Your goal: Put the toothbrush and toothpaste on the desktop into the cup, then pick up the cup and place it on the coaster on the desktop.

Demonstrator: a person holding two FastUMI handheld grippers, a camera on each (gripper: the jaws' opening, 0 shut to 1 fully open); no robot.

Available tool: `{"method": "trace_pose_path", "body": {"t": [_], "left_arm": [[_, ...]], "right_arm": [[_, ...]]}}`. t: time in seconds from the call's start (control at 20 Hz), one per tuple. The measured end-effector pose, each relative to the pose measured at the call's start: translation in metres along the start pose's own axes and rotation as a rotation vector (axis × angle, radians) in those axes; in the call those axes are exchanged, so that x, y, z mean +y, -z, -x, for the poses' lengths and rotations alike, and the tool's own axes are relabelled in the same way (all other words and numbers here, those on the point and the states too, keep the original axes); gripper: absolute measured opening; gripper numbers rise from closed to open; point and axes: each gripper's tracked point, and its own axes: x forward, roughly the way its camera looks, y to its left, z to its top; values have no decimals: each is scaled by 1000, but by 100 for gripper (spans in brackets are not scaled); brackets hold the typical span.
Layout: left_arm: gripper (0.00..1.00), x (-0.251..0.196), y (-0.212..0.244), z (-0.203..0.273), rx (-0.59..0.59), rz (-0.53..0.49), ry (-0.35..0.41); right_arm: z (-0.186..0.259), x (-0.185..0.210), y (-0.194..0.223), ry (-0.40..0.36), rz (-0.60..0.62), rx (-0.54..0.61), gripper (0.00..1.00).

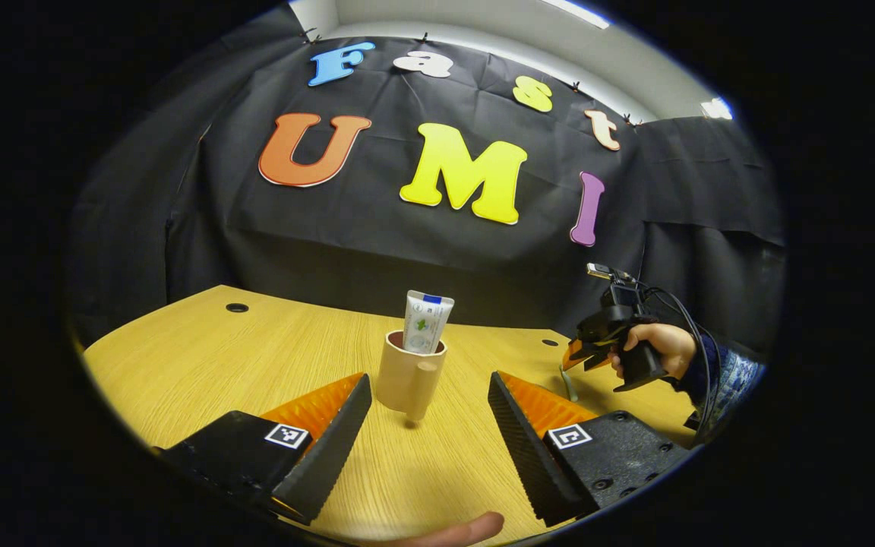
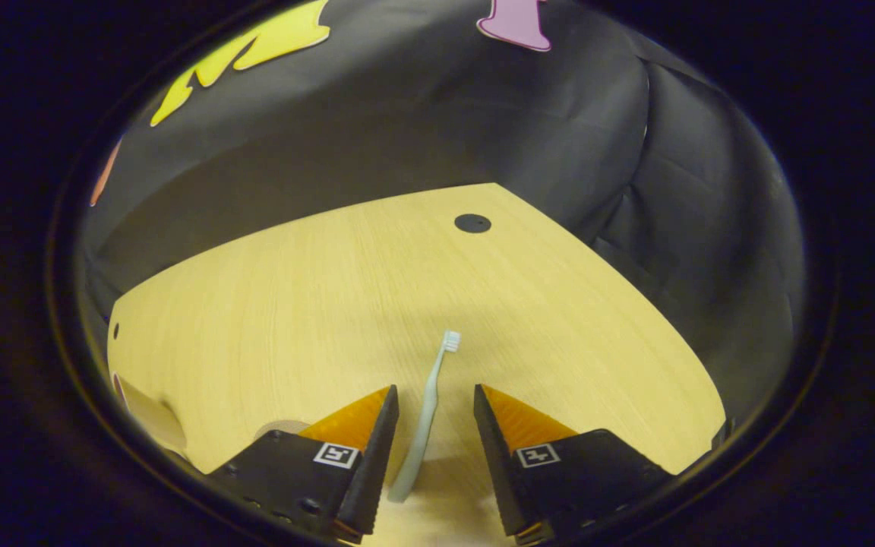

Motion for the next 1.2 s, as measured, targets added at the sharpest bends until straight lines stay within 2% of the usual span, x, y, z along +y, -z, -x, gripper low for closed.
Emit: {"method": "trace_pose_path", "body": {"t": [0.1,0.15,0.3,0.4,0.45,0.5,0.55,0.6,0.75,0.85,1.0,1.2], "left_arm": [[98,0,2,0,9,10,4],[98,0,4,-1,12,15,3],[98,1,6,-2,23,22,-7],[99,1,8,-3,25,27,-4],[99,1,8,-3,25,31,-3],[98,2,9,-4,28,33,-3],[99,3,10,-4,31,34,-4],[99,4,11,-5,34,36,-6],[99,5,13,-5,37,52,-7],[99,4,15,-5,45,56,-11],[99,8,13,-2,42,44,-20],[98,11,13,-1,28,6,-33]], "right_arm": [[-2,7,5,-26,-8,24,52],[-3,7,7,-28,-7,38,51],[-1,11,14,-33,20,85,35],[1,15,14,-64,-23,105,35],[-2,18,18,-71,-39,115,27],[-2,19,17,-71,-51,116,10],[0,17,15,-66,-59,119,16],[0,17,14,-66,-65,123,11],[-3,19,14,-86,-57,125,11],[-1,19,14,-93,-64,127,3],[6,20,17,-119,-9,127,2],[37,22,5,-152,63,-12,3]]}}
